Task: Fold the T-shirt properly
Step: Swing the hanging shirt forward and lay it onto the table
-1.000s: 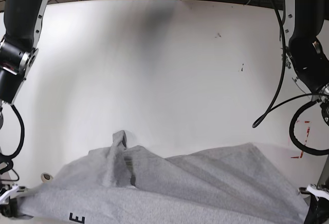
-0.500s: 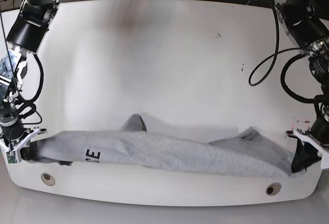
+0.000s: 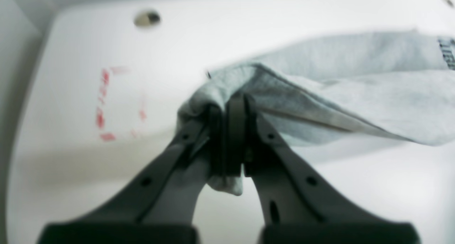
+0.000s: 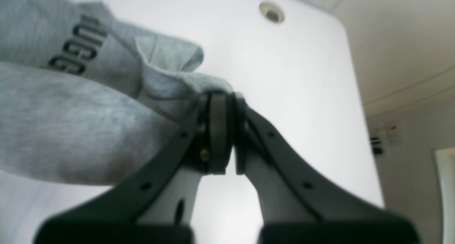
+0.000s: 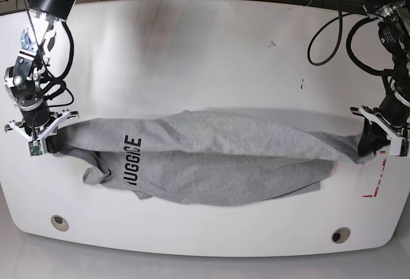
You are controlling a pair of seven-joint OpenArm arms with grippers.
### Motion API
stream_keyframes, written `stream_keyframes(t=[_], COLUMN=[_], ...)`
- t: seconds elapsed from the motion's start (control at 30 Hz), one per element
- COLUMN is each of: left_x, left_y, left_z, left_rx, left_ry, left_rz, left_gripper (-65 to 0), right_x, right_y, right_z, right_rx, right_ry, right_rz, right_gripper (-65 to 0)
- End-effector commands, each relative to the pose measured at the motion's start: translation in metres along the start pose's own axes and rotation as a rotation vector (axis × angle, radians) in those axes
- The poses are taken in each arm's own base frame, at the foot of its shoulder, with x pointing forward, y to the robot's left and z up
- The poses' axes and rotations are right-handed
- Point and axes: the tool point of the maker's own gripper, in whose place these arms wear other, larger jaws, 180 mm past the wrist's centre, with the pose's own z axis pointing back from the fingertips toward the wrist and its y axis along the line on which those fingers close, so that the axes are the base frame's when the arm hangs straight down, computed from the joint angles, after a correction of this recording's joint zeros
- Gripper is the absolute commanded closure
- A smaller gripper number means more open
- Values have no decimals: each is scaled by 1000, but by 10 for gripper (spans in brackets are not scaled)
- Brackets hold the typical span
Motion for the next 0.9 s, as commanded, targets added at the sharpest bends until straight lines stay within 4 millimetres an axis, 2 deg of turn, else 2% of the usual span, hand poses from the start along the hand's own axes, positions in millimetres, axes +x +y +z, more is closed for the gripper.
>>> stream_keyframes(t=[0.0,0.13,0.37,0.47,0.67,0.87], left_x=[-1,-36,-78,-89,-100,-98], left_y=[1,0,8,8,6,8], left_z=[13,31,61,70,77,79], left_rx=[7,-5,8,9,-9,-17], left_ry=[-13,57,178,212,251,253], left_rz=[-12,47,80,87,53,-6], left_gripper=[0,0,0,0,0,0], right_x=[11,-20,-64,-79,-100,-106], right_y=[1,11,13,15,29,36], right_z=[9,20,36,43,51,53], right_rx=[-7,9,-12,-10,8,17], right_ry=[-50,22,108,143,188,199], right_rz=[14,15,-57,-62,-88,-105], right_gripper=[-8,-6,-6,-6,-5,-5])
